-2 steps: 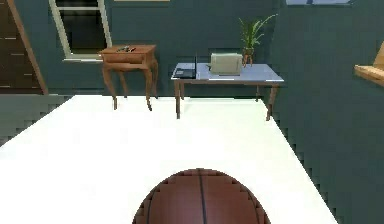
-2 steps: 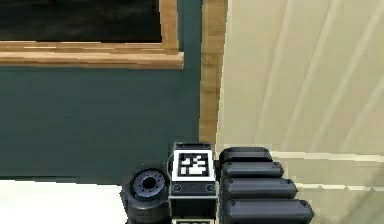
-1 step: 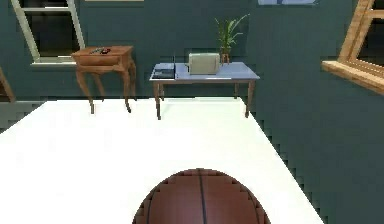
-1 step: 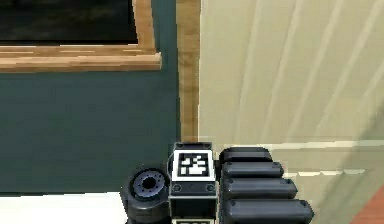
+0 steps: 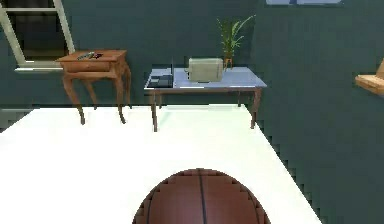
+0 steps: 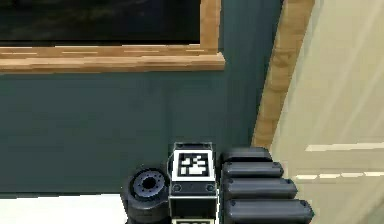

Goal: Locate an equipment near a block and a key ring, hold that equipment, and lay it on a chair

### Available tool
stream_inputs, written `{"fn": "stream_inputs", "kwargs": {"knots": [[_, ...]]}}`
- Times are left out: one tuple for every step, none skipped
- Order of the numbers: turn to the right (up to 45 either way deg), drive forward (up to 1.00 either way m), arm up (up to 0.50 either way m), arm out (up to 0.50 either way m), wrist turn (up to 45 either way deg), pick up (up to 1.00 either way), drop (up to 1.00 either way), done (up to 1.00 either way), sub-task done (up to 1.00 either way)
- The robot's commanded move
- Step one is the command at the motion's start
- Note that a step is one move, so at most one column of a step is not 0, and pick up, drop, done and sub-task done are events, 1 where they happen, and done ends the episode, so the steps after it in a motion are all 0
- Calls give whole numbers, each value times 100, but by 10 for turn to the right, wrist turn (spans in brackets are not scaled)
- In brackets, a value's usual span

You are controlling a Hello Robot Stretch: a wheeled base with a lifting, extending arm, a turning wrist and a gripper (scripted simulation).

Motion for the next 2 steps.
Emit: {"fn": "stream_inputs", "kwargs": {"knots": [[-450,0,0,0,0,0,0,0,0],[-390,0,0,0,0,0,0,0,0]]}}
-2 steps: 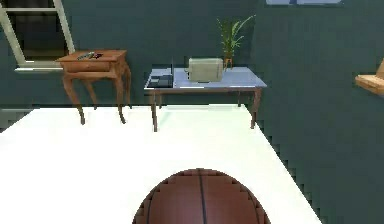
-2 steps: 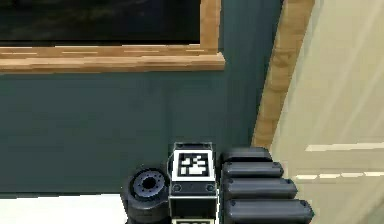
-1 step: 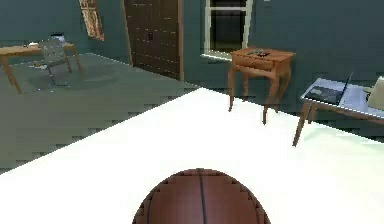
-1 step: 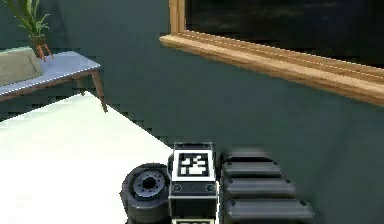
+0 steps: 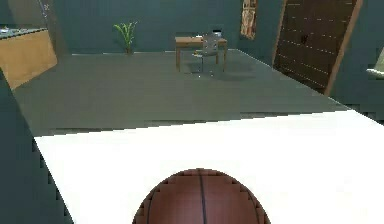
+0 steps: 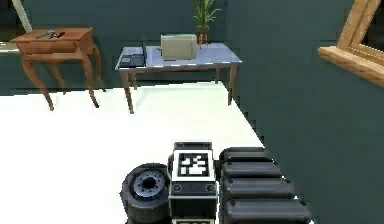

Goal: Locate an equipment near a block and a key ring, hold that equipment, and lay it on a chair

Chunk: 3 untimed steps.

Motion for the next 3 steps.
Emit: {"fn": "stream_inputs", "kwargs": {"knots": [[0,100,0,0,0,0,0,0,0],[-30,0,0,0,0,0,0,0,0],[0,100,0,0,0,0,0,0,0]]}}
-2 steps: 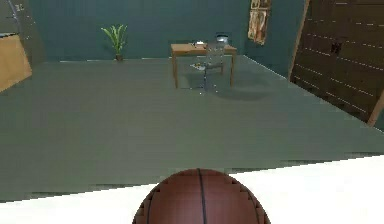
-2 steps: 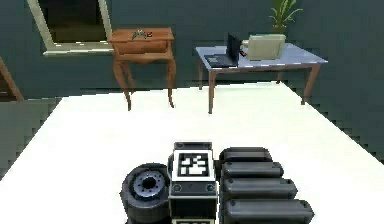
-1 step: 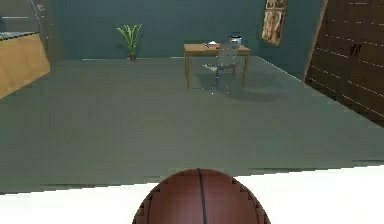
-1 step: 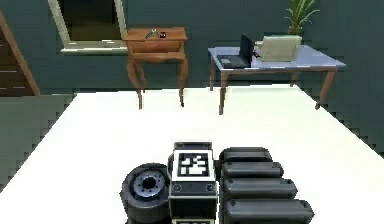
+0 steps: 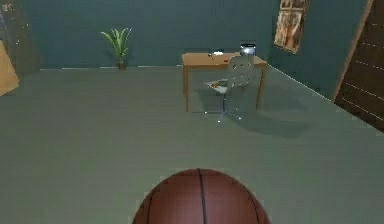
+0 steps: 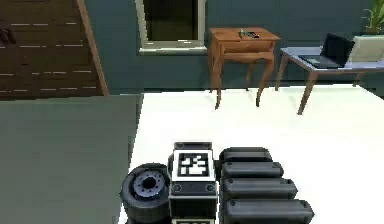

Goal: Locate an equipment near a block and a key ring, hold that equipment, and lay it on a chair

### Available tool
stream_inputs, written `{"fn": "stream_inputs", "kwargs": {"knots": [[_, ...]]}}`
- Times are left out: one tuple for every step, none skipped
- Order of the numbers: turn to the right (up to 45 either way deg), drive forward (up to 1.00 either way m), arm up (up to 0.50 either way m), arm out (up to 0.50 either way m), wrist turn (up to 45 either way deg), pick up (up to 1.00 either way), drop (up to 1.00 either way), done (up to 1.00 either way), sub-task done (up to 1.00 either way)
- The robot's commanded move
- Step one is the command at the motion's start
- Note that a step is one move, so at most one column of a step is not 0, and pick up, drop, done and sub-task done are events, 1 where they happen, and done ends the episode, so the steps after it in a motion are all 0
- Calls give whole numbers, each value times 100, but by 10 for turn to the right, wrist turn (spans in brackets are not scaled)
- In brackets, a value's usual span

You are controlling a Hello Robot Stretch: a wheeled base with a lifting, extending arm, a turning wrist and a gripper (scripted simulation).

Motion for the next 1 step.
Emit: {"fn": "stream_inputs", "kwargs": {"knots": [[0,100,0,0,0,0,0,0,0]]}}
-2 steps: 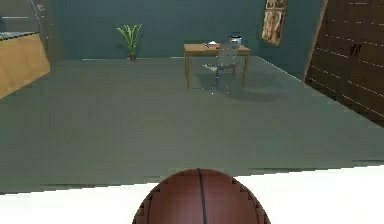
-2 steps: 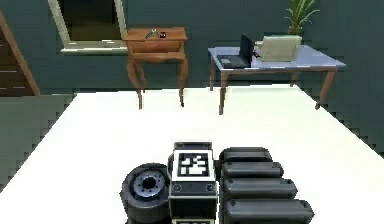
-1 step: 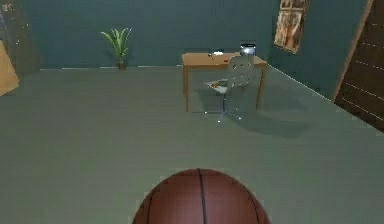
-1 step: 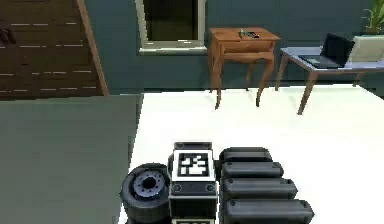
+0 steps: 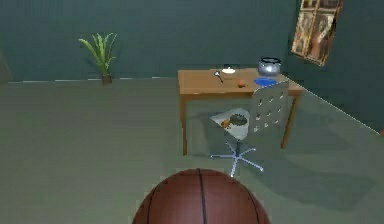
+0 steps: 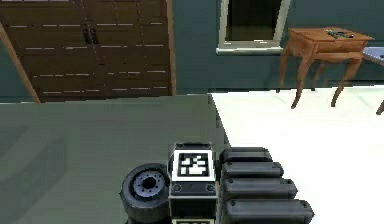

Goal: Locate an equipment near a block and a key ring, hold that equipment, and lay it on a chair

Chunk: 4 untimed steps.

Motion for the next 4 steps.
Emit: {"fn": "stream_inputs", "kwargs": {"knots": [[0,100,0,0,0,0,0,0,0],[0,35,0,0,0,0,0,0,0],[450,0,0,0,0,0,0,0,0],[450,0,0,0,0,0,0,0,0]]}}
